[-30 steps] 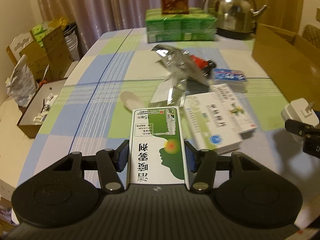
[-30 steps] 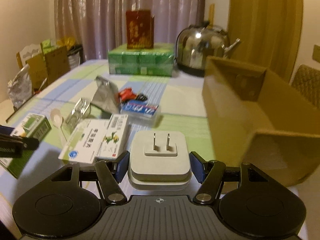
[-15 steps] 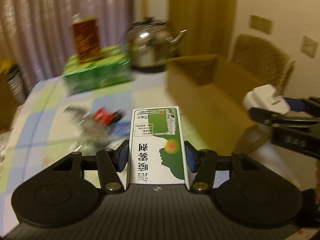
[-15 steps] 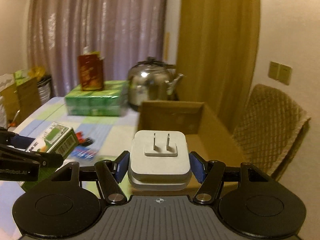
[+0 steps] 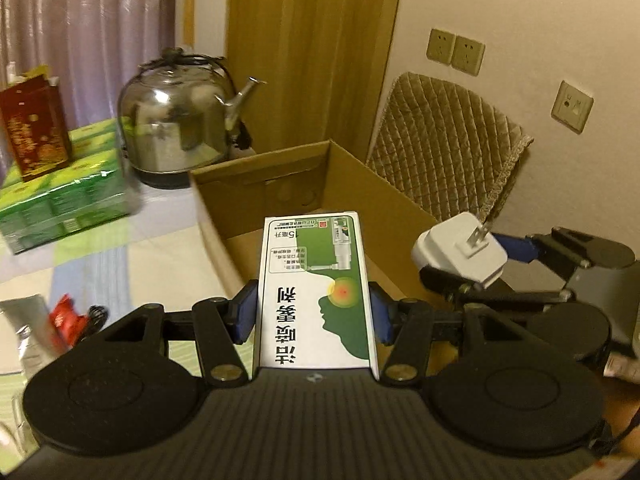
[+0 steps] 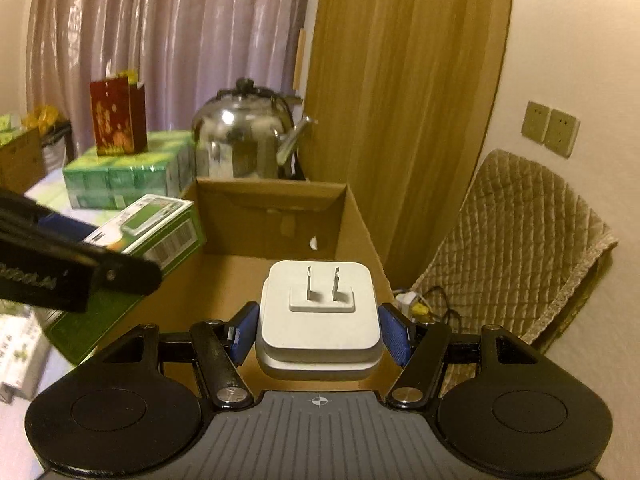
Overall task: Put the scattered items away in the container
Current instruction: 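Carry the green-white box and white plug toward the cardboard box with both tools, then open left tool dropping green-white box in cardboard box while right tool releases plug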
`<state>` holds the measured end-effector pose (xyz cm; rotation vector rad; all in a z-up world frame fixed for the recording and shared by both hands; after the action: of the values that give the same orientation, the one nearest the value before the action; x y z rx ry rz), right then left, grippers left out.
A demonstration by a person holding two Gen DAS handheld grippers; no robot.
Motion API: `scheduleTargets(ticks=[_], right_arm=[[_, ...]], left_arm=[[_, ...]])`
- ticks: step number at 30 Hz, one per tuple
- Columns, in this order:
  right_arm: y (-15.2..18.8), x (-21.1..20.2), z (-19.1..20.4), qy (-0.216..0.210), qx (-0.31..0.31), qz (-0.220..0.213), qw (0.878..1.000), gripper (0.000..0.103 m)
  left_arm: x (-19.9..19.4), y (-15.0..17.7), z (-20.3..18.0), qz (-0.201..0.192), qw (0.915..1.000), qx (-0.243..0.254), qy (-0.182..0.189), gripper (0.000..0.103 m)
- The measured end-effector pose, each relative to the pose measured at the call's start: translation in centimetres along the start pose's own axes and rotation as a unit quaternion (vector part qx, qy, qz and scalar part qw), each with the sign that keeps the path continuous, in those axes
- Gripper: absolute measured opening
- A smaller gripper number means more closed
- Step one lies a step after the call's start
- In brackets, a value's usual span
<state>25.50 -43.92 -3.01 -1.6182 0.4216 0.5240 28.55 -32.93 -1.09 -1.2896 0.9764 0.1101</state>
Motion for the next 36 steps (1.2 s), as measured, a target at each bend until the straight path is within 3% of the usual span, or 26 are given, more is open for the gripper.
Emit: scheduleTargets(ticks=[19, 36], right_arm=[[2.9, 3.0, -1.6, -0.010, -0.018, 0.037, 0.999, 0.061], [2.9, 3.1, -1.1, -0.026, -0.011, 0.046, 0.999, 0.062]], left_arm=[[7.3, 1.5, -2.6, 0.057, 0.9972, 0.049, -0.001, 0.051], [5.4, 0.6, -1.6, 0.035, 0.9987, 0.037, -0.009, 0.050]])
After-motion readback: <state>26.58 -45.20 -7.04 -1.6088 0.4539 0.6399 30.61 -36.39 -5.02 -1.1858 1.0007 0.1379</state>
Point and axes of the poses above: each gripper's, at about its wrist camera, not at the fingertips, and x roughly the way its jaws point, z to its left, y to its underside, the point moved 7 cm from there along x, roughly the way its jaws point, and after that the axes turned 5 degrees about -y, right-handed, at the moved point
